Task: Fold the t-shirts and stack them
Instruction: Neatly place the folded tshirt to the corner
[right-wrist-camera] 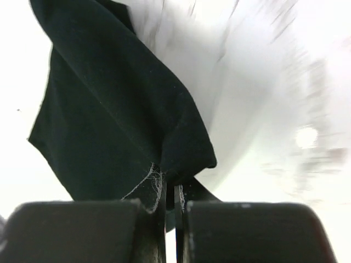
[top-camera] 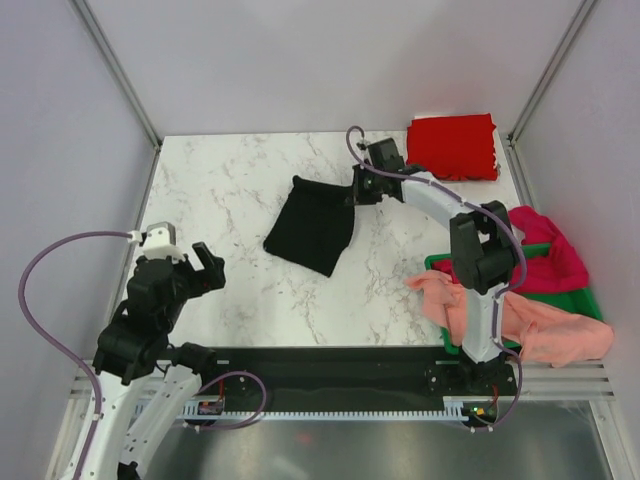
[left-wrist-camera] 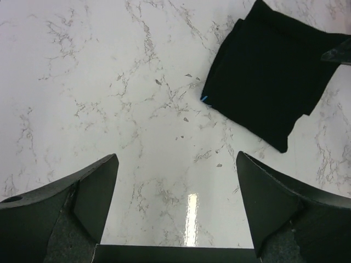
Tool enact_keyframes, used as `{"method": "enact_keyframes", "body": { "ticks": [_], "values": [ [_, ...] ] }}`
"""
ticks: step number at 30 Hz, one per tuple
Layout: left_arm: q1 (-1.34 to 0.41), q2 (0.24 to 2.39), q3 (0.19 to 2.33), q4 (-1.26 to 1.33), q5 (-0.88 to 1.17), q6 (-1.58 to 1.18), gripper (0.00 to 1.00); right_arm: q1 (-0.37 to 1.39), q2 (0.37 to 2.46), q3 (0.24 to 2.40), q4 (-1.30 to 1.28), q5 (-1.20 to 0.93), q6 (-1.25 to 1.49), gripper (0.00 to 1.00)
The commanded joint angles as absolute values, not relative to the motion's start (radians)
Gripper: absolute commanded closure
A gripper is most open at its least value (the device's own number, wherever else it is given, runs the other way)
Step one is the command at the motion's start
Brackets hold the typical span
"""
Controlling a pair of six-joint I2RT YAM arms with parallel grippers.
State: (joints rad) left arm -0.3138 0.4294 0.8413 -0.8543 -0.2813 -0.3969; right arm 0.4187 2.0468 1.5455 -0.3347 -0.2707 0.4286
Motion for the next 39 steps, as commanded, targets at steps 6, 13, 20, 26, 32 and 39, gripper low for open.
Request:
{"method": "enact_keyframes", "body": {
  "ticks": [6,13,20,26,32,39],
  "values": [
    [-0.313,0.436,0.824,-0.769,-0.261,-0.460,0.05,0.345,1.898,1.736,-0.615,0.129,-0.088,1.00],
    [-0.311,0.466,0.816,-0.778,-0.330,-0.463,0.06,0.247,1.838,1.730,-0.507,0.235,-0.274,1.00],
    [-0.310,0.514,0.819,-0.779,-0.334,-0.463,0.07,0.129,1.833,1.730,-0.380,0.187,-0.350,1.00],
    [-0.304,0.534,0.818,-0.790,-0.364,-0.476,0.08,0.074,1.870,1.810,-0.348,0.120,-0.406,1.00],
    [-0.301,0.551,0.818,-0.793,-0.367,-0.479,0.09,0.028,1.873,1.847,-0.288,0.089,-0.413,1.00],
    [-0.296,0.564,0.819,-0.793,-0.365,-0.480,0.09,0.005,1.904,1.930,-0.287,0.063,-0.356,1.00]
  ]
}}
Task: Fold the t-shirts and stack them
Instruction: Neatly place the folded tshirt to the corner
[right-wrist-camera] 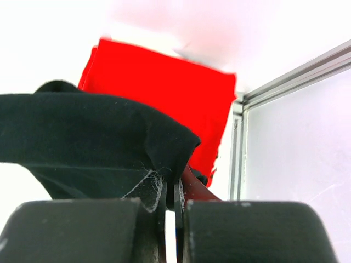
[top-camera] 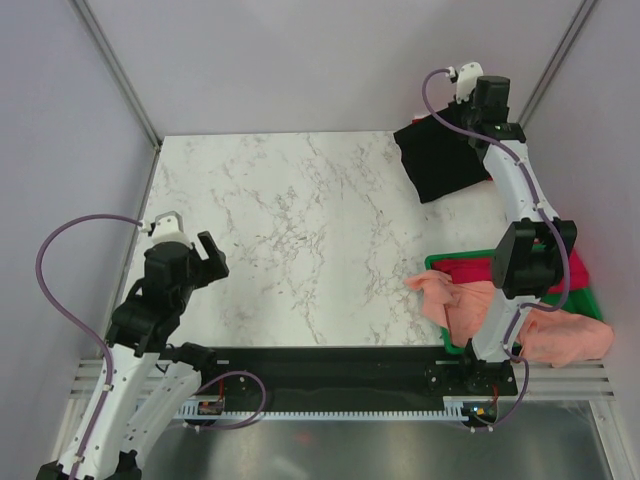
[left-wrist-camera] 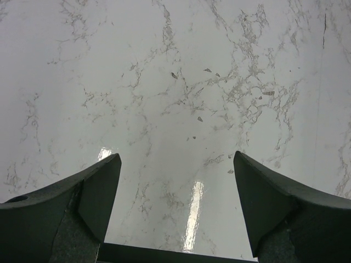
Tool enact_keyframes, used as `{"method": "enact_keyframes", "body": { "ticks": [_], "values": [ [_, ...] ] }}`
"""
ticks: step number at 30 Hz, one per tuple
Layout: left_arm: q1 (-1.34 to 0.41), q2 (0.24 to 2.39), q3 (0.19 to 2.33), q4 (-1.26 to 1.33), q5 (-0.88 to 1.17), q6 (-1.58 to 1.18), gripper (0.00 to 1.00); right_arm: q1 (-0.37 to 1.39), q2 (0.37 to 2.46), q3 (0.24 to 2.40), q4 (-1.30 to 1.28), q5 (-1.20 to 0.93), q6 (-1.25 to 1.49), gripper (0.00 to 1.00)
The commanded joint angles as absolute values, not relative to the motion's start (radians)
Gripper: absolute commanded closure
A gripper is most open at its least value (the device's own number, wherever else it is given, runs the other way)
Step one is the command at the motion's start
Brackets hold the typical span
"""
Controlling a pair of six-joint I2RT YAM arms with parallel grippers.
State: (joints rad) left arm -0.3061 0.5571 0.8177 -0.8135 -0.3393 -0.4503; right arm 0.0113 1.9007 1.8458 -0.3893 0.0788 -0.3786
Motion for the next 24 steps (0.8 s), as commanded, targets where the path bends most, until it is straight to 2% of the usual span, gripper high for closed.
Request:
{"method": "enact_keyframes", "body": {
  "ticks": [1,7,14,24],
  "values": [
    [-0.295,0.565,0.819,-0.792,-0.365,-0.480,0.09,-0.011,1.904,1.940,-0.284,0.064,-0.353,1.00],
    [-0.290,0.566,0.818,-0.792,-0.365,-0.480,0.09,-0.044,1.876,1.928,-0.236,0.041,-0.262,1.00],
    [-0.290,0.565,0.816,-0.790,-0.362,-0.480,0.10,-0.086,1.910,1.954,-0.218,0.138,-0.150,1.00],
    [-0.284,0.574,0.818,-0.790,-0.359,-0.479,0.10,-0.146,2.097,2.066,-0.132,0.127,0.075,1.00]
  ]
}}
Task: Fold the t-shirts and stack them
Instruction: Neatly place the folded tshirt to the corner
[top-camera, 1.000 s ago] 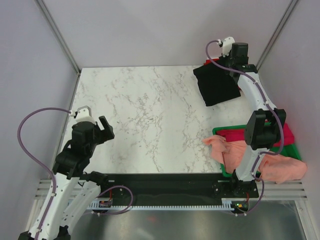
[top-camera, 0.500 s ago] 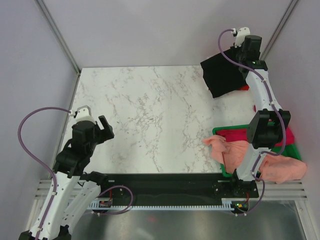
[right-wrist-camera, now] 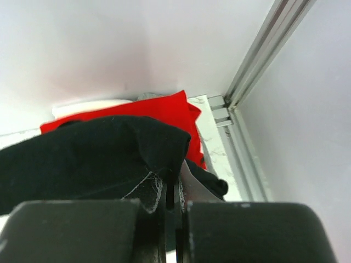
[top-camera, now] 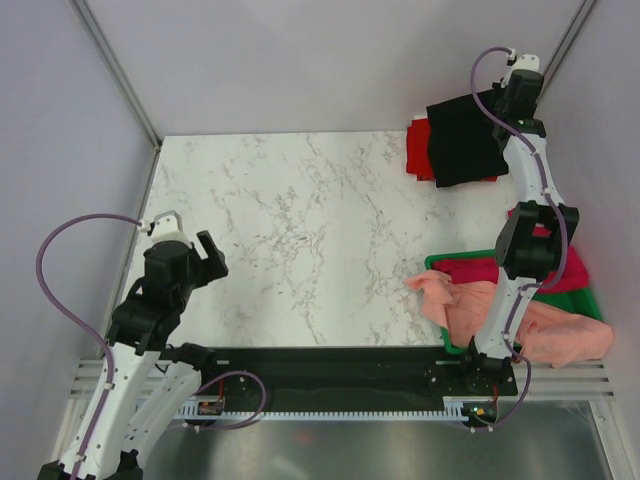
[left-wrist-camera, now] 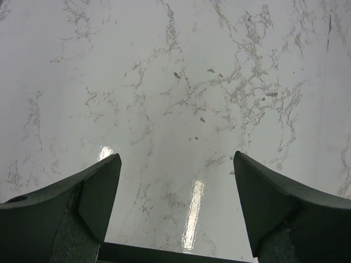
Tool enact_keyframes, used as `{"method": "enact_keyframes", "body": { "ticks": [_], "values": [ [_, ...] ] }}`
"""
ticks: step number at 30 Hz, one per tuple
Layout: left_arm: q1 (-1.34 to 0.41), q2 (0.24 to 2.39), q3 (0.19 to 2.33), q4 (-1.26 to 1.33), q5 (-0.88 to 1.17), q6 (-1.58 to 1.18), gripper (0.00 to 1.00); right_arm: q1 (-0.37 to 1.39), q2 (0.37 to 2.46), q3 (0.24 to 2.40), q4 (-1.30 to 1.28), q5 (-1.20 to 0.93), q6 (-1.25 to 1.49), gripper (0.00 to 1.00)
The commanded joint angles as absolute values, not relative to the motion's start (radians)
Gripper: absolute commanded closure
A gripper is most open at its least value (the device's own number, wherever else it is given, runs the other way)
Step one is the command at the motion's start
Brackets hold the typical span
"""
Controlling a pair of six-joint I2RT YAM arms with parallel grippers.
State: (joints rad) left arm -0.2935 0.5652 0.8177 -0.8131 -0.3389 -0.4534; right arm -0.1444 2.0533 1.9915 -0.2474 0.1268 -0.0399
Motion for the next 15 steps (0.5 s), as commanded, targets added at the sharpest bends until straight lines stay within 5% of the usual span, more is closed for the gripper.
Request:
{"method": "enact_keyframes", "body": {
  "ticks": [1,15],
  "values": [
    [-0.282,0.572,0.818,-0.792,-0.357,-0.479,0.10,-0.150,2.114,2.078,-0.127,0.106,0.098,1.00],
    [-0.265,0.580,0.816,-0.792,-0.353,-0.479,0.10,-0.169,2.419,2.336,-0.078,0.316,0.271,1.00]
  ]
}}
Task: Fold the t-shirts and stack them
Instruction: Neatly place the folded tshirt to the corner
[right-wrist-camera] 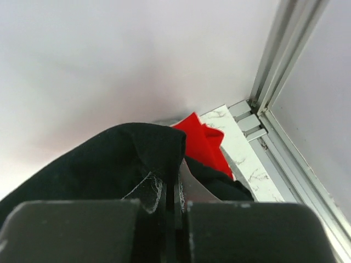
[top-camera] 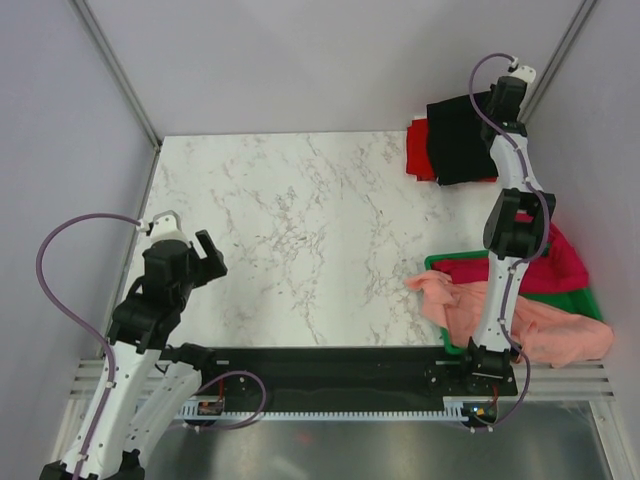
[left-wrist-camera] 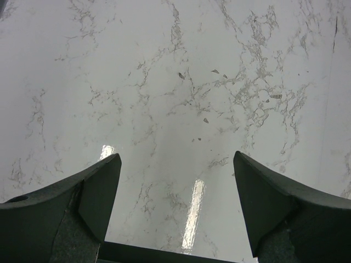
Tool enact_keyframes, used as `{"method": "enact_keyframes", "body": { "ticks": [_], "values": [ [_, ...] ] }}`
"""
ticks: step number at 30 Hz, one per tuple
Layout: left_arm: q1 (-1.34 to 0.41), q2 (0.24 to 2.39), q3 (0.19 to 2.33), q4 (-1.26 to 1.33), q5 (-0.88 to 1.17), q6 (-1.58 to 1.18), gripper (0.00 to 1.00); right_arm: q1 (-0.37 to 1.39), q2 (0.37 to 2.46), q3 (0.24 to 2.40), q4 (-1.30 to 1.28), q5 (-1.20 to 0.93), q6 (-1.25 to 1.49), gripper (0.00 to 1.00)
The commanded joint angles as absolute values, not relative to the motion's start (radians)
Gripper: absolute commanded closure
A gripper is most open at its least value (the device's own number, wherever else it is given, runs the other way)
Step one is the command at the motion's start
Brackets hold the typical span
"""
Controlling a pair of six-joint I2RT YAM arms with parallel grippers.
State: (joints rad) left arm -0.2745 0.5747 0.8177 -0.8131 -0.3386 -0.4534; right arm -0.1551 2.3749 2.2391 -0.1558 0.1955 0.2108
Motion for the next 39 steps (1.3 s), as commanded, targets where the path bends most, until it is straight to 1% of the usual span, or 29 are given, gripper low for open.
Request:
{"method": "enact_keyframes", "body": {
  "ticks": [1,4,12,16,17,18,19,20,21,22,23,24,25,27,28,29,32,34,35,39],
  "values": [
    [-0.265,0.581,0.815,-0.790,-0.353,-0.479,0.10,-0.173,2.436,2.353,-0.077,0.321,0.297,1.00],
    [-0.261,0.584,0.815,-0.790,-0.351,-0.476,0.10,-0.187,2.494,2.390,-0.069,0.337,0.337,1.00],
    [-0.255,0.586,0.816,-0.790,-0.347,-0.477,0.10,-0.193,2.560,2.329,-0.022,0.400,0.360,1.00],
    [-0.253,0.584,0.816,-0.790,-0.347,-0.477,0.10,-0.196,2.595,2.359,-0.017,0.449,0.385,1.00],
    [-0.253,0.583,0.815,-0.790,-0.345,-0.477,0.10,-0.198,2.602,2.370,-0.017,0.465,0.394,0.91],
    [-0.252,0.581,0.815,-0.790,-0.347,-0.477,0.10,-0.198,2.606,2.375,-0.009,0.469,0.408,0.73],
    [-0.252,0.581,0.815,-0.788,-0.347,-0.477,0.10,-0.199,2.608,2.384,-0.009,0.472,0.411,0.52],
    [-0.250,0.581,0.813,-0.790,-0.347,-0.479,0.10,-0.202,2.608,2.396,-0.011,0.472,0.416,0.19],
    [-0.250,0.580,0.815,-0.788,-0.347,-0.479,0.10,-0.204,2.605,2.416,-0.011,0.472,0.419,0.06],
    [-0.250,0.580,0.815,-0.788,-0.347,-0.477,0.10,-0.206,2.596,2.419,-0.008,0.474,0.419,0.02],
    [-0.250,0.580,0.815,-0.788,-0.345,-0.479,0.10,-0.207,2.554,2.395,-0.008,0.474,0.414,0.02],
    [-0.250,0.578,0.815,-0.790,-0.345,-0.479,0.10,-0.207,2.524,2.364,0.058,0.468,0.407,0.02],
    [-0.250,0.577,0.813,-0.788,-0.344,-0.479,0.10,-0.207,2.449,2.327,0.089,0.462,0.399,0.02],
    [-0.250,0.577,0.813,-0.790,-0.345,-0.477,0.10,-0.207,2.369,2.196,0.176,0.442,0.394,0.02],
    [-0.249,0.574,0.813,-0.788,-0.345,-0.479,0.10,-0.207,2.296,2.151,0.201,0.407,0.408,0.02],
    [-0.247,0.572,0.813,-0.790,-0.345,-0.479,0.10,-0.209,2.263,2.066,0.251,0.381,0.420,0.02],
    [-0.239,0.568,0.813,-0.790,-0.344,-0.477,0.10,-0.212,2.176,1.924,0.339,0.232,0.477,0.02],
    [-0.238,0.565,0.813,-0.788,-0.342,-0.477,0.10,-0.212,2.157,1.887,0.350,0.172,0.503,0.02],
    [-0.236,0.565,0.813,-0.788,-0.344,-0.477,0.10,-0.209,2.154,1.876,0.345,0.103,0.526,0.02],
    [-0.236,0.554,0.813,-0.787,-0.342,-0.479,0.10,-0.189,2.174,1.839,0.343,0.003,0.558,0.02]
  ]
}}
